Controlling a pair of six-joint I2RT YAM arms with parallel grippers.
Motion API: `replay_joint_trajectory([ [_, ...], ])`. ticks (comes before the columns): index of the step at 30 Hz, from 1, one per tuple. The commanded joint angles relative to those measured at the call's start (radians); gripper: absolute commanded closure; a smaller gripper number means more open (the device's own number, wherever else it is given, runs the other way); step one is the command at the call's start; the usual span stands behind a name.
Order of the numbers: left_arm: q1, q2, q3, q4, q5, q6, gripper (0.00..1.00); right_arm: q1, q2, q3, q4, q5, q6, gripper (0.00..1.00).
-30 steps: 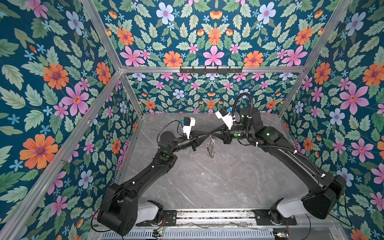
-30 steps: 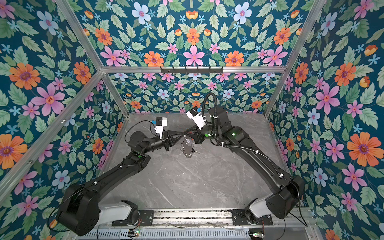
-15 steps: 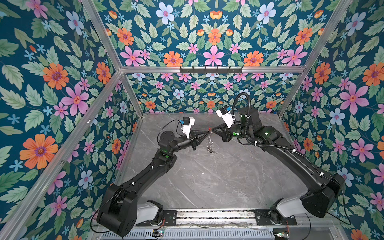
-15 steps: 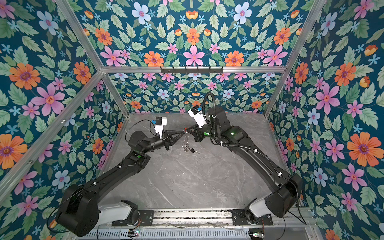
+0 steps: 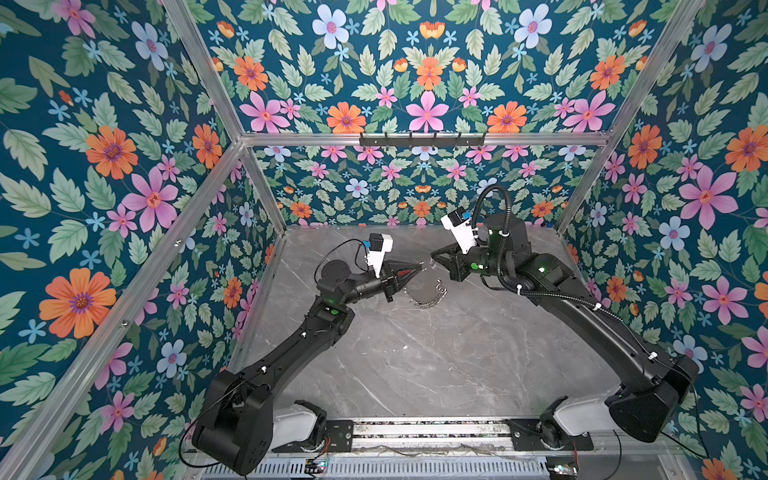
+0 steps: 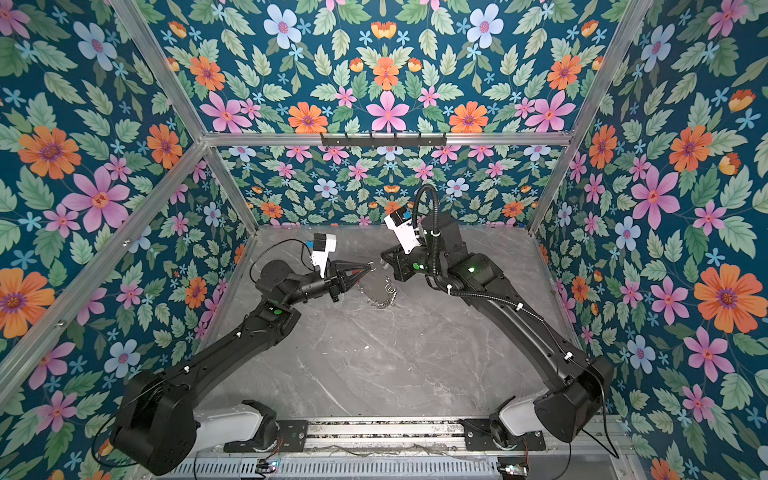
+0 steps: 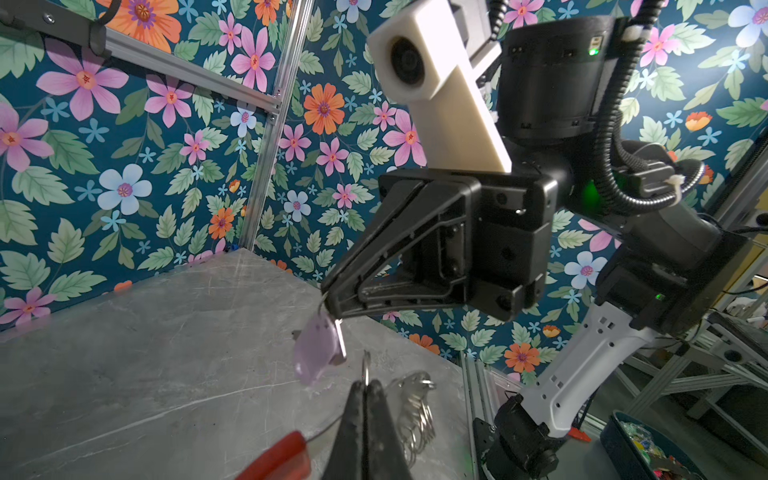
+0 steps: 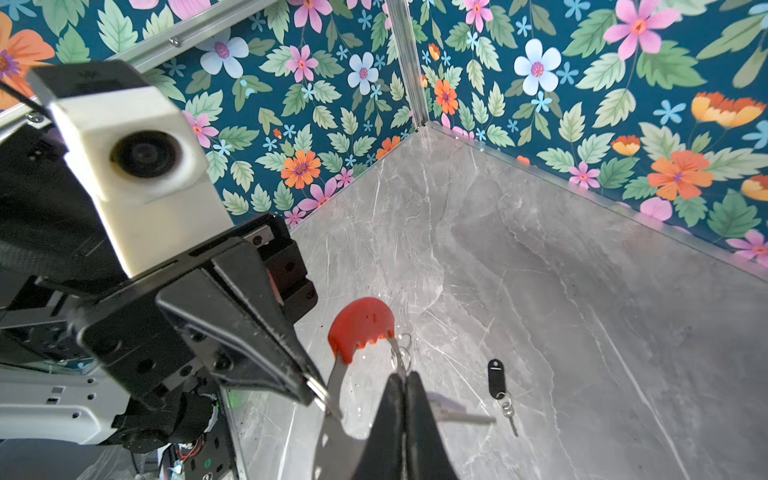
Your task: Put the keys on the keyring
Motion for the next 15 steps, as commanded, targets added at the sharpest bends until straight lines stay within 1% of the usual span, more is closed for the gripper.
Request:
replay_joint_trajectory([
  [1,0.002,-0.007,0.037,-0.125,0.012,0.123,1.0,-0.016,-0.003,0.032,-0.071,0.022,-0.102,1.0],
  [4,0.002,-0.009,0.083,-0.281,0.025,0.264,1.0,-0.016,0.002,0.064,-0.137,0.047,-0.209,1.0],
  [7,0.002,-0.018,0.094,-0.327,0.03,0.335,1.0,-0.015,0.004,0.07,-0.16,-0.004,-0.261,1.0],
  [11,0.002,-0.012,0.114,-0.326,0.024,0.321,1.0,-0.015,0.014,0.059,-0.154,-0.107,-0.239,1.0],
  [15,0.001,0.012,0.131,-0.315,0.04,0.28,1.0,-0.014,0.006,0.021,-0.097,-0.17,-0.19,1.0],
])
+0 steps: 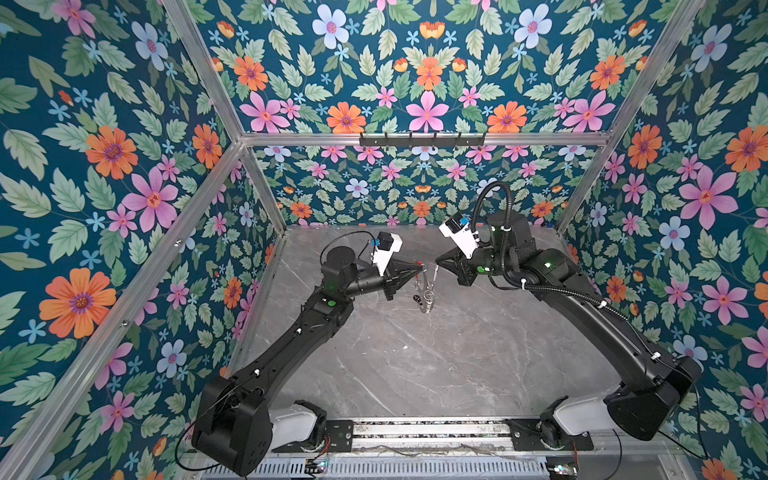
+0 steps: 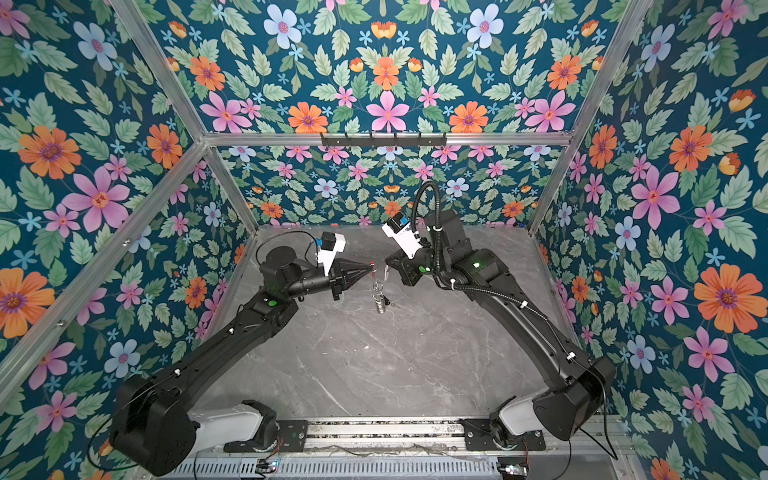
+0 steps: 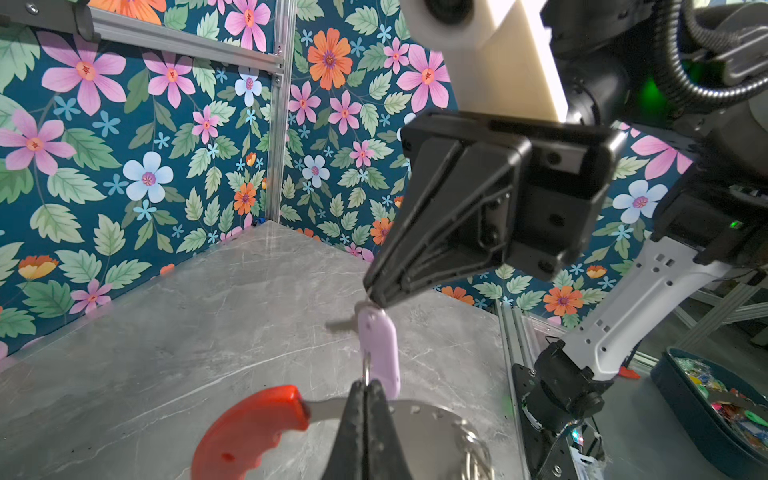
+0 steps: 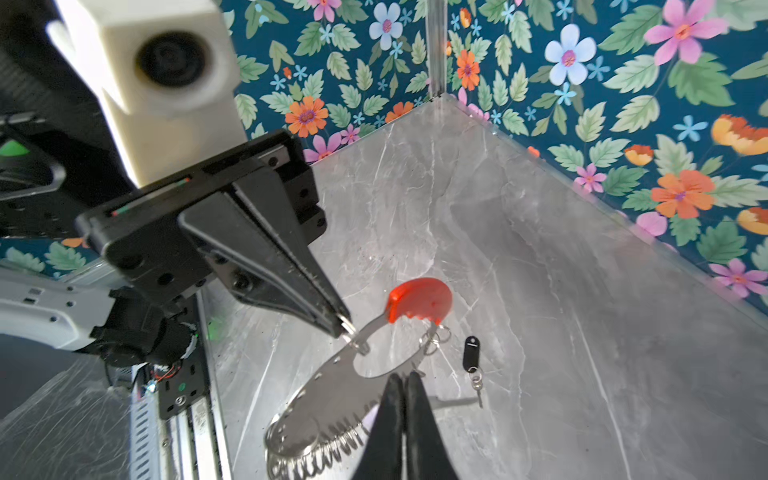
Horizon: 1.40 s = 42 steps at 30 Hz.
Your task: Put the keys on the keyring
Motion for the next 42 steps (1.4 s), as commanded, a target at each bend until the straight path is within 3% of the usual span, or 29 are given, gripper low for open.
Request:
replay_joint_trajectory([
  [1,-0.001,0.014,0.009,0.03,0.024,-0.016,1.0,0.002,-0.008,-0.022,0.053,-0.091,0.027,1.0],
  [11,-0.003,0.015,-0.004,0.068,0.03,-0.044,1.0,0.013,0.004,-0.015,0.07,-0.108,0.057,1.0],
  [26,-0.007,0.007,-0.011,0.075,0.043,-0.049,1.0,0.041,0.043,0.013,0.098,0.005,0.069,1.0],
  [42,-0.007,-0.002,-0.003,0.066,0.044,-0.05,1.0,0.054,0.054,0.01,0.097,0.05,0.075,1.0],
])
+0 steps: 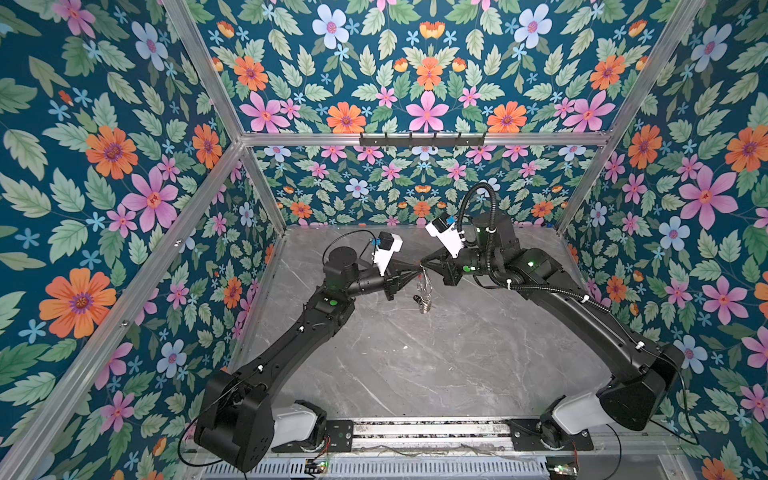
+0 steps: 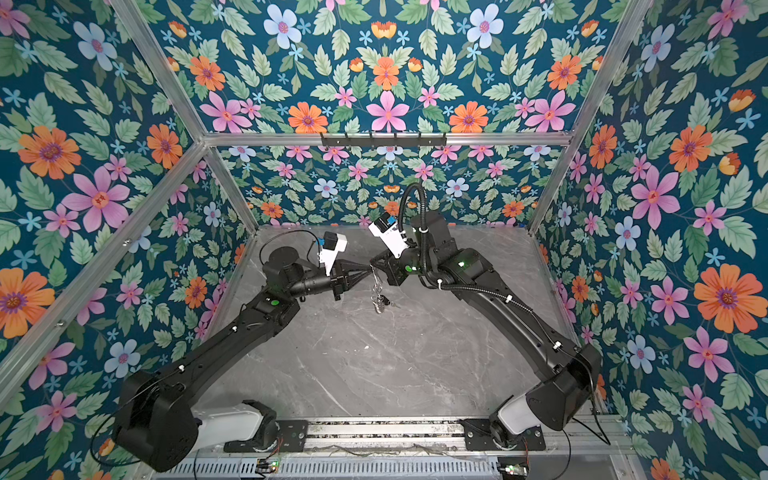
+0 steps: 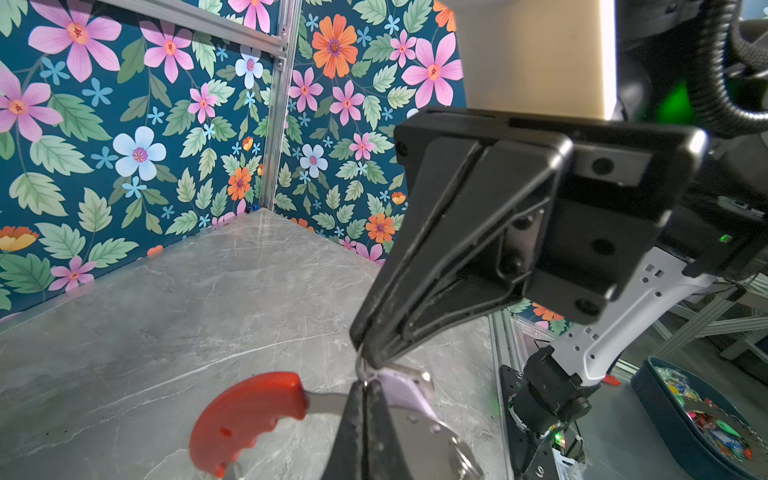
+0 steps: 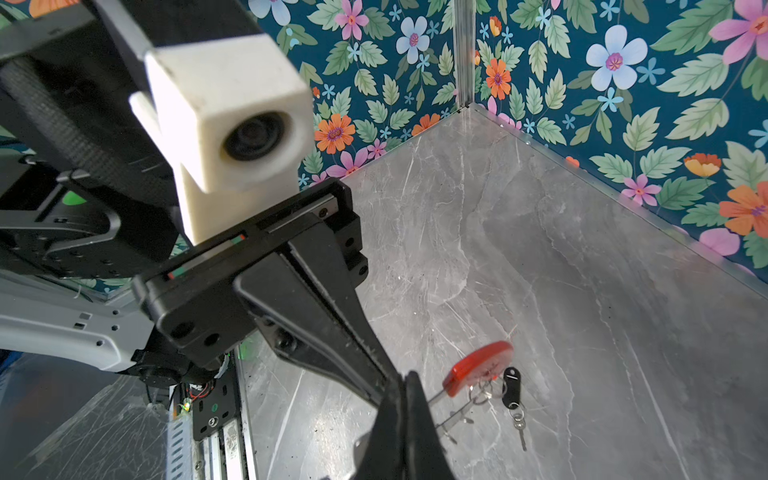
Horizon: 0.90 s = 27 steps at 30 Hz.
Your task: Put the keys on the keyring
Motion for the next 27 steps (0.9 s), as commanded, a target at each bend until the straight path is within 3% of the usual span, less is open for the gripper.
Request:
replay_joint_trajectory([
  [1,0.0,-0.015,0.011,0.054,0.031,0.004,1.0,-0.001,-0.011,-0.016,0.016,0.049,-0.004,1.0],
  [17,0.0,-0.009,0.03,0.048,0.035,-0.005,1.0,-0.001,-0.034,-0.062,0.053,0.129,0.016,1.0],
  [27,0.0,-0.001,0.031,0.048,0.036,-0.004,1.0,-0.001,-0.065,-0.077,0.072,0.106,0.033,1.0],
])
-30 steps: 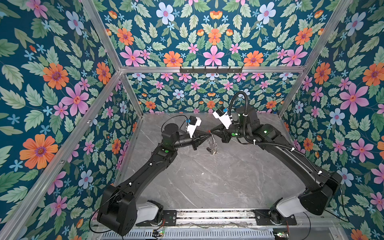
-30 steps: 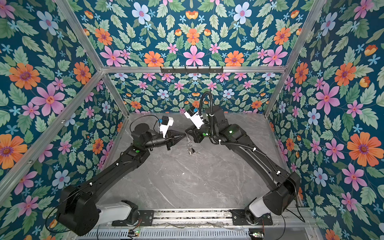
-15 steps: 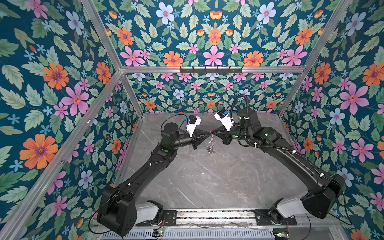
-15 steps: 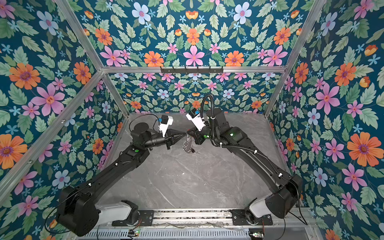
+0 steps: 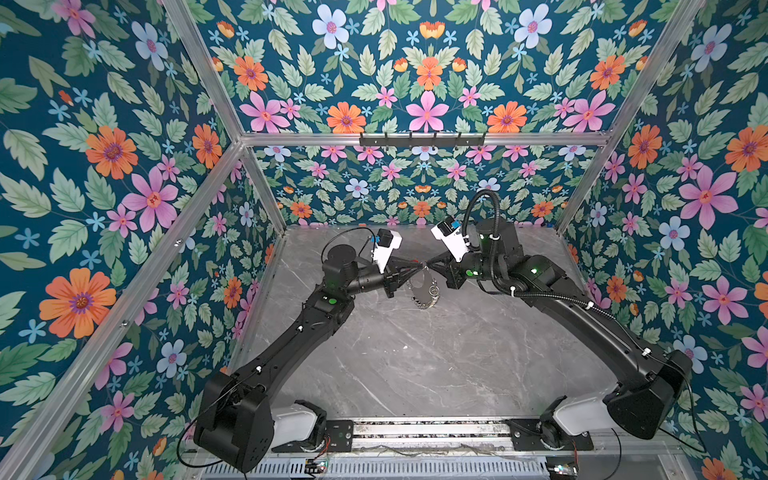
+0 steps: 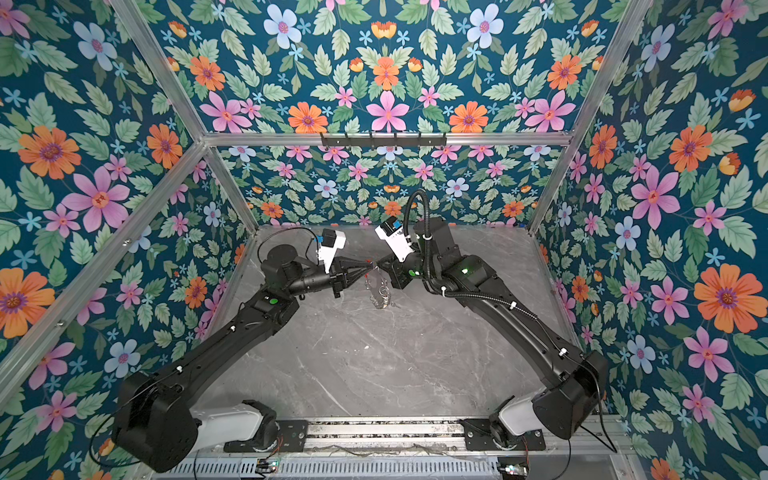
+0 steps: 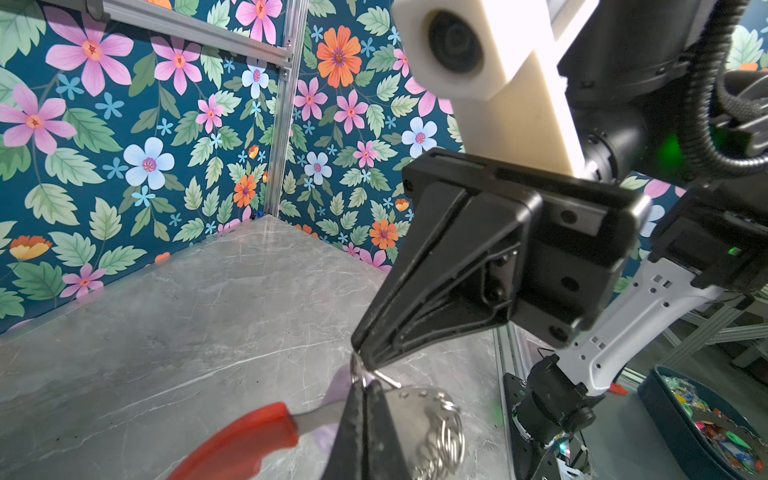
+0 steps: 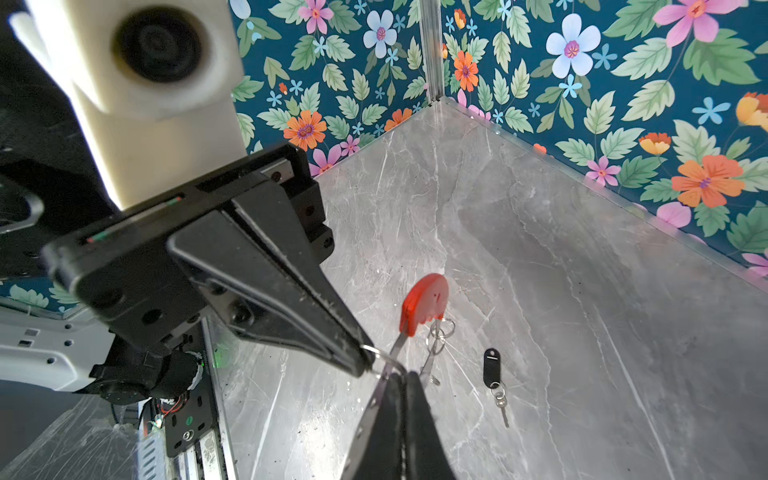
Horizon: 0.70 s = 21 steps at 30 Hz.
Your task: Put the keys on the keyring
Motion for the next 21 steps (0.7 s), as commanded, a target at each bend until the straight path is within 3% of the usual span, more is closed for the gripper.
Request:
replay_joint_trajectory([
  [1,-0.002,0.001,0.007,0.054,0.046,0.0,1.0,-0.001,-0.015,-0.003,0.046,0.019,0.009,1.0],
  [21,-0.002,0.005,0.009,0.057,0.04,-0.02,1.0,-0.001,-0.02,0.008,0.035,-0.089,0.014,1.0],
])
